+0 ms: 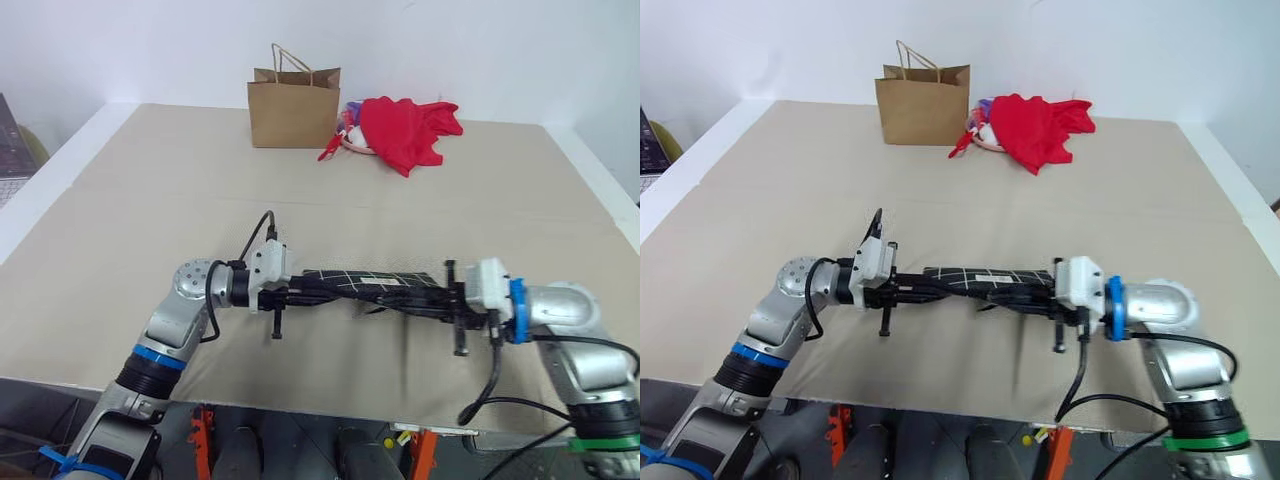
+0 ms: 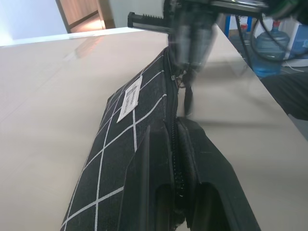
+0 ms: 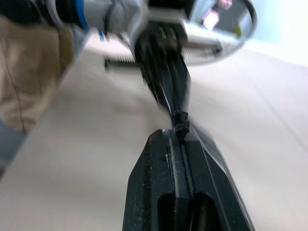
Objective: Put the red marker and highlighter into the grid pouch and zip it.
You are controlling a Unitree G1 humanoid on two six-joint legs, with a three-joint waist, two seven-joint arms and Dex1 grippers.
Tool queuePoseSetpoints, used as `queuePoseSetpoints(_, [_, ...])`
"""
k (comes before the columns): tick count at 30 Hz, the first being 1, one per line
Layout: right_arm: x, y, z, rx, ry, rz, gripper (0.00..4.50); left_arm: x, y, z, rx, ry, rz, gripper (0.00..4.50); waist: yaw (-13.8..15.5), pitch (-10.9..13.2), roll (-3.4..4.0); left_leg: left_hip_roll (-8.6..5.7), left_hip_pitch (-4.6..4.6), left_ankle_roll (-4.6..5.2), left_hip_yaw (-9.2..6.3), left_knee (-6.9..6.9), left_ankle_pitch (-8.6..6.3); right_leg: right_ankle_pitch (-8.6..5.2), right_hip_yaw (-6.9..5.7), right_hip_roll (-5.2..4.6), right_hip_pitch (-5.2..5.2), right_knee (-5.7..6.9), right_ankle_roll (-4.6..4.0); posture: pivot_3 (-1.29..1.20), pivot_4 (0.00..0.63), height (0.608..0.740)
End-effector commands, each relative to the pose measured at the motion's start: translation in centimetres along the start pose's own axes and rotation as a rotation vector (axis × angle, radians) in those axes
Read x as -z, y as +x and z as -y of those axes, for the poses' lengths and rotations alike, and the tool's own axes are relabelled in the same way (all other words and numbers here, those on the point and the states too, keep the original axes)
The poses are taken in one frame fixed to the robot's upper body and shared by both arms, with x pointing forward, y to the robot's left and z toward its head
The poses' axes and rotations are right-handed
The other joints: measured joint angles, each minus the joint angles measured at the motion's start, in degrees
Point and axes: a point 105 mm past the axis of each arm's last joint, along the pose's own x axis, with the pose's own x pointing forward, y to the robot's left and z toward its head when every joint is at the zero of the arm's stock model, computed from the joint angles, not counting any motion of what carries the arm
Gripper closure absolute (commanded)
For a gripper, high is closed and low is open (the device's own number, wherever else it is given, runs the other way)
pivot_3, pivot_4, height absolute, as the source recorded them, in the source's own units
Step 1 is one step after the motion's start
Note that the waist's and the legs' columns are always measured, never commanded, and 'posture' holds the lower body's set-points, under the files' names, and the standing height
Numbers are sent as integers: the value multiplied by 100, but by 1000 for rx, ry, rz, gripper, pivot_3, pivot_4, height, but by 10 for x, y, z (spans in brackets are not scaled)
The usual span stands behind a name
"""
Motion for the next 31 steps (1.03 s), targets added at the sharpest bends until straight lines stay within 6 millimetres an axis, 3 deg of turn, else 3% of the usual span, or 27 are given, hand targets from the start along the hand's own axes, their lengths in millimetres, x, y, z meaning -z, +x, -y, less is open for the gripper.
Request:
queuePoseSetpoints(1, [2, -46, 15, 129, -2, -74, 4480, -6, -1, -2, 2, 43, 9, 4500, 16, 0, -1, 0, 0, 0, 0, 0, 0, 0, 0, 0, 0, 0, 0, 0, 150, 740])
queuePoseSetpoints(3, [12, -69, 13, 166, 20, -141, 4480, -5, -1, -3, -1, 46, 8, 4500, 37, -1, 1, 0, 3, 1, 0, 0, -1, -1, 0, 0, 2, 0, 0, 0, 150, 740])
queuePoseSetpoints(5, [17, -80, 10, 177, 27, -174, 4480, -4, -1, -4, -3, 49, 5, 4500, 56, -1, 1, 0, 4, 2, 0, 0, -1, -2, 0, 1, 2, 0, -2, 0, 150, 740])
queuePoseSetpoints(10, [9, -72, 10, 195, 130, -113, 4480, -1, 1, -5, 11, 34, -4, 4500, -17, -2, 3, 1, 13, 2, 0, 0, 3, 2, 1, 2, 4, 8, -6, 0, 150, 740])
queuePoseSetpoints(13, [9, -64, 4, 165, 228, -103, 3624, -1, 0, -6, 30, -20, -12, 3475, -22, -2, 3, 0, 13, 1, -1, 3, 6, 5, 1, 2, 8, 8, -4, 0, 150, 740])
queuePoseSetpoints(14, [5, -60, 5, 171, 297, -63, 2926, -1, -2, -6, 35, -32, -19, 2840, -21, -2, 3, 0, 11, 1, -1, 6, 6, 5, 1, 2, 8, 8, -3, 0, 150, 740])
queuePoseSetpoints(15, [-1, -53, 6, 176, 359, -12, 2799, -1, -4, -6, 39, -57, -21, 2677, -22, -2, 3, 0, 11, 1, -1, 7, 6, 5, 1, 2, 8, 8, -3, 0, 150, 740])
queuePoseSetpoints(18, [-10, -42, 9, 184, 486, 61, 1508, -1, -8, -7, 32, -101, -27, 1475, -58, -2, 2, 1, 10, 1, -2, 6, 6, 5, 1, 2, 8, 8, -3, 0, 150, 740])
queuePoseSetpoints(19, [-8, -40, 12, 194, 495, 62, 657, 2, -11, -11, -4, -108, -32, 642, -56, -1, 2, 1, 11, 1, -5, 5, 6, 5, 0, 3, 8, 8, -3, 0, 150, 740])
queuePoseSetpoints(21, [-3, -39, 18, 227, 498, 61, 44, 10, -20, -20, -94, -124, -53, 43, -56, -1, 0, 1, 9, 1, -7, 5, 6, 4, -2, 2, 8, 7, -3, 0, 150, 740])
queuePoseSetpoints(26, [29, -60, 36, 424, 504, 20, 44, 28, -51, -45, -329, -136, -120, 43, -56, 0, -2, 0, 5, 2, -6, 5, 6, 3, -2, 2, 4, 6, -1, 0, 150, 740])
queuePoseSetpoints(31, [55, -93, 28, 511, 458, -60, 44, 37, -78, -53, -467, -122, -181, 43, -44, 0, -1, -1, 1, 3, -7, 1, 4, -2, -5, 2, 1, 6, 1, 0, 150, 740])
